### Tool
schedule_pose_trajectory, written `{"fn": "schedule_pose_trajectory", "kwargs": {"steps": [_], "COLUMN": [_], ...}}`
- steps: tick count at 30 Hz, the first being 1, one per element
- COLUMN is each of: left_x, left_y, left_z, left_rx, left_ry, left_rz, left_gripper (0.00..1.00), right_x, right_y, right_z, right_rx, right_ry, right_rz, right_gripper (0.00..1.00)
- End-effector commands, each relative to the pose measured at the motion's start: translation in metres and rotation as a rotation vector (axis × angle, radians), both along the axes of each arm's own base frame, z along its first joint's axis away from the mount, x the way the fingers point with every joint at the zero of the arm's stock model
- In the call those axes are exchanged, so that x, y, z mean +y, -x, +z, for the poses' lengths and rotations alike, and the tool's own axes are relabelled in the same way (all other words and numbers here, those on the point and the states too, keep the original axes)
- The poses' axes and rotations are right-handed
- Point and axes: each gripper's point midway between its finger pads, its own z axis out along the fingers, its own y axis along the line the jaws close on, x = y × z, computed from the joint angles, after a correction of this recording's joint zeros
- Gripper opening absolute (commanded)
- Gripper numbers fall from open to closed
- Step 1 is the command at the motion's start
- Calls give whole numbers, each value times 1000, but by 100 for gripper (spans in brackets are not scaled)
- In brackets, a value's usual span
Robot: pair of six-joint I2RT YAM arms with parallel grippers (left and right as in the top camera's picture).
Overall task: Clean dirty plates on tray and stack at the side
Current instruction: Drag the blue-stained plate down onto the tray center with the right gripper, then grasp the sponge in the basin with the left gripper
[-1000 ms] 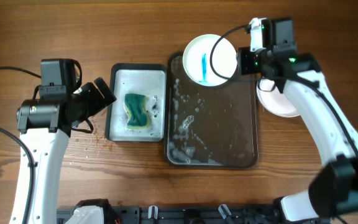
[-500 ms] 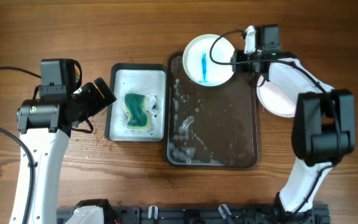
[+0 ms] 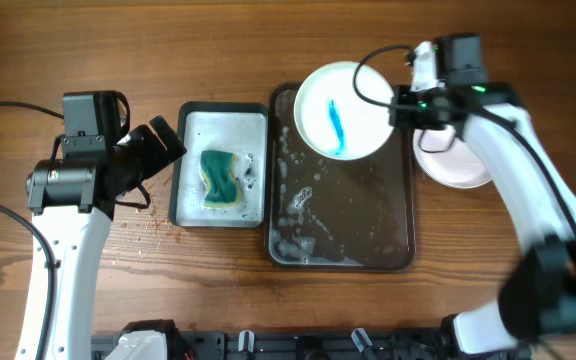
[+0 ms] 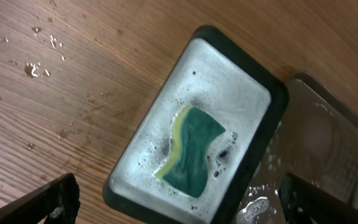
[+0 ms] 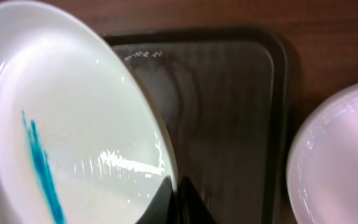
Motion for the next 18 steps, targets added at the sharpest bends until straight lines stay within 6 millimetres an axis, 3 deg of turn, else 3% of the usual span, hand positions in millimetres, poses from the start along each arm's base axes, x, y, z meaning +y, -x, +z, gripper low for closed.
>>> {"fn": "schedule_pose_trajectory", "kwargs": {"steps": [1,4,8,11,14,15,16,17,18], "left_x": [-15,-21,-38,-54,-72,-77,-82,-88,-88], "left_y": [-1,3,13,23,23,21,18,15,13], "left_z": [7,-4,-39,-70,-95,-101,-106,-115,-122], "left_rx": [-17,30,144,232,275,275,273,272,278], "left_ry": [81,85,85,80,70,68,66,59,37], "left_rz": [-47,-63,-116,-170,-232,-247,-261,-279,-283], "left_gripper": [100,100,98,100,100,100,100,99,95], "right_x": [3,11,26,24,19,22,27,33,34], "right_y": [42,80,106,108,98,94,93,96,101], "right_z": [11,-17,-72,-110,-122,-119,-117,-113,-112], "right_rx": [85,260,364,354,282,253,231,218,228], "right_ry": [7,12,-14,-33,-32,-30,-34,-44,-42], "right_rz": [27,15,-70,-189,-198,-145,-81,1,33], "right_gripper": [4,5,4,4,5,9,26,36,38]}}
